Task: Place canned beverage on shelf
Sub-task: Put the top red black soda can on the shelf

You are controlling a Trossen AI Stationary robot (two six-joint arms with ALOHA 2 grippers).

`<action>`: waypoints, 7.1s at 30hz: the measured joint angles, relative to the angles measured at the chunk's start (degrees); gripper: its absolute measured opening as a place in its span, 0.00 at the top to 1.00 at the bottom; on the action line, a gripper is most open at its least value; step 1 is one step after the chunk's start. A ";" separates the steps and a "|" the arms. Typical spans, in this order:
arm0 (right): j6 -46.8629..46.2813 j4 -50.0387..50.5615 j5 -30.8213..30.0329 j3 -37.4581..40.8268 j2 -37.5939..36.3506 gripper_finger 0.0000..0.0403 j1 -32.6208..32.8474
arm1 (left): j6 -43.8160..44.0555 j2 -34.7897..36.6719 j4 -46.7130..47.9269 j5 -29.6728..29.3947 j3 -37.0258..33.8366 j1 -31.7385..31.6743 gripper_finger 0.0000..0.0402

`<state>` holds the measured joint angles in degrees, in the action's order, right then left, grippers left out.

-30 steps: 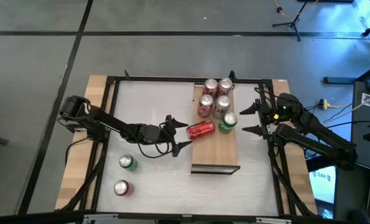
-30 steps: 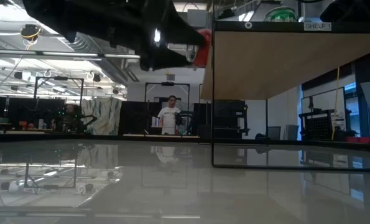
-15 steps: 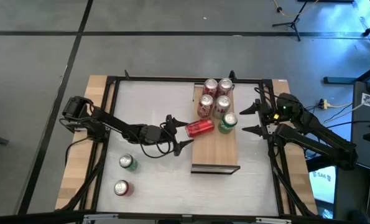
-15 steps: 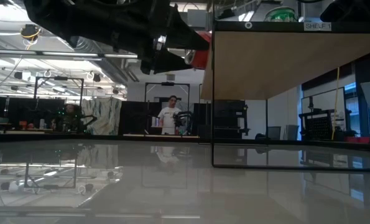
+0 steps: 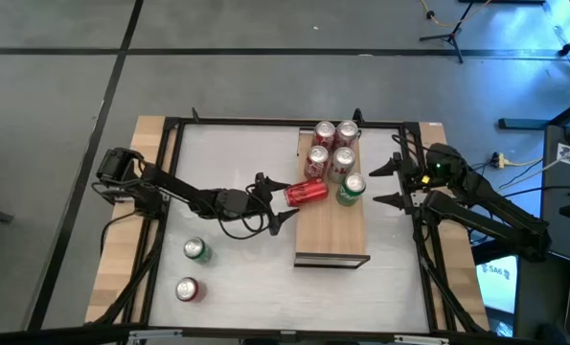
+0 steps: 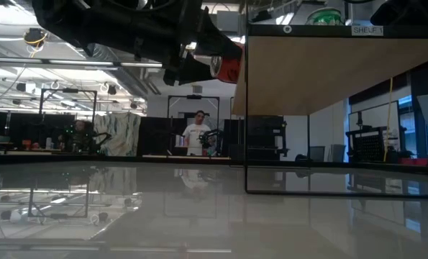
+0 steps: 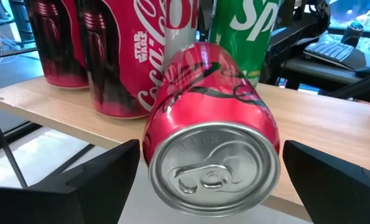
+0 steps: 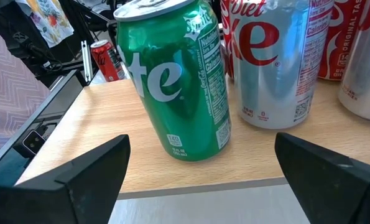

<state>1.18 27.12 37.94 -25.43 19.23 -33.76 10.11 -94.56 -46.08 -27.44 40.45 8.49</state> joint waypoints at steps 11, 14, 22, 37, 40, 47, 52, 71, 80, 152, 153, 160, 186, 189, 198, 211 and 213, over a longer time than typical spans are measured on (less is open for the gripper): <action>-0.01 -0.01 -0.01 0.00 0.00 0.01 0.00 | 3.30 0.00 -0.08 -0.52 0.00 0.02 0.04; -0.01 -0.01 0.00 0.00 0.01 0.01 0.00 | 3.33 0.00 -0.08 -0.55 0.00 0.02 0.04; 0.01 0.01 -0.01 0.00 0.01 0.01 0.00 | 4.47 0.04 -0.10 -2.03 0.00 0.02 0.07; -0.01 -0.01 -0.01 0.00 0.01 0.01 -0.01 | 0.57 0.04 9.36 1.50 5.84 0.35 0.32; -0.01 -0.01 -0.01 0.00 0.01 0.01 0.00 | 0.22 0.08 15.98 1.95 9.05 0.35 0.32; -0.01 -0.01 -0.01 0.00 0.01 0.01 -0.02 | -1.72 0.09 28.25 2.09 16.02 0.31 0.32; -0.01 -0.01 0.00 0.00 0.00 0.01 0.00 | -1.72 0.09 31.95 2.08 18.01 0.31 0.32; -0.01 0.01 -0.01 0.00 0.01 0.01 -0.02 | -1.66 4.03 35.23 2.35 18.01 0.81 0.32; -0.01 0.00 0.00 0.00 0.01 0.01 -0.02 | -1.72 4.79 35.60 3.41 18.04 0.48 0.32; -0.01 -0.01 -0.01 0.00 -0.01 0.01 -0.02 | -4.68 5.20 72.48 25.09 41.20 -9.65 0.32; -0.01 -0.01 -0.01 0.00 -0.01 0.01 0.00 | -4.67 5.20 72.30 25.46 41.20 -9.45 0.32; -0.01 -0.01 0.01 0.00 -0.01 0.01 0.00 | -4.33 5.20 72.06 25.72 41.20 -7.80 0.32; -12.54 -4.43 15.53 0.00 0.01 0.01 0.02 | -4.31 5.25 70.76 25.42 41.20 -6.03 0.32; -15.88 -7.68 16.75 0.00 0.01 0.01 0.02 | -4.31 5.25 70.76 25.41 41.20 -6.03 0.32; -20.53 -20.54 12.46 0.00 -0.01 0.01 8.76 | -4.28 5.25 70.81 25.40 41.20 -6.03 0.32; -17.70 -20.26 -10.14 -4.01 1.61 0.01 25.99 | -4.29 5.25 70.83 25.40 41.20 -5.90 0.32; -15.89 -19.42 -13.65 -5.70 1.74 0.01 27.79 | -4.30 5.25 70.74 25.16 41.19 -5.71 0.32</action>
<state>-14.71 7.70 24.29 -31.13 20.97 -5.97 5.81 -89.32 24.66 -2.29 81.63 2.78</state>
